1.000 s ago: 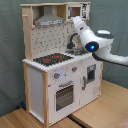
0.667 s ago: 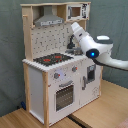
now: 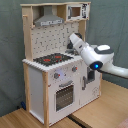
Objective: Play with the kitchen
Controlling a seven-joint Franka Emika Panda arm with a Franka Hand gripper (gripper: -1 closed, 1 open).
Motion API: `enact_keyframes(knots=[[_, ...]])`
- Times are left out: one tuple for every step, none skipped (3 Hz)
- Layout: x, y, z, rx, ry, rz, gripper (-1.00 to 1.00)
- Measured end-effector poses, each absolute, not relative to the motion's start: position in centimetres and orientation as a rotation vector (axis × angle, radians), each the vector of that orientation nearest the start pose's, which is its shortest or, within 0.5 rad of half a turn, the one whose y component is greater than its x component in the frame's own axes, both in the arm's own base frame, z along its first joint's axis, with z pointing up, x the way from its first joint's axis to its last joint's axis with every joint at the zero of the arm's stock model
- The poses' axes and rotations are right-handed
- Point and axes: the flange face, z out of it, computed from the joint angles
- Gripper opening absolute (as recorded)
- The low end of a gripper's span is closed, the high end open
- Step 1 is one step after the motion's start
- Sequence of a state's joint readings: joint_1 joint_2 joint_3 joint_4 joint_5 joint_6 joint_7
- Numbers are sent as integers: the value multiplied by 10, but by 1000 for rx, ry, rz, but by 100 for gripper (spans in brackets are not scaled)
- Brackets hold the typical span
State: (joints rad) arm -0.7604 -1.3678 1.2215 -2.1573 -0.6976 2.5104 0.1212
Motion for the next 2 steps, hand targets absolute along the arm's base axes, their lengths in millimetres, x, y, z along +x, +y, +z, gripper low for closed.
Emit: enact_keyframes(knots=[[316,434,506,1026,780,907,100],[308,436,475,978,856,910,100]])
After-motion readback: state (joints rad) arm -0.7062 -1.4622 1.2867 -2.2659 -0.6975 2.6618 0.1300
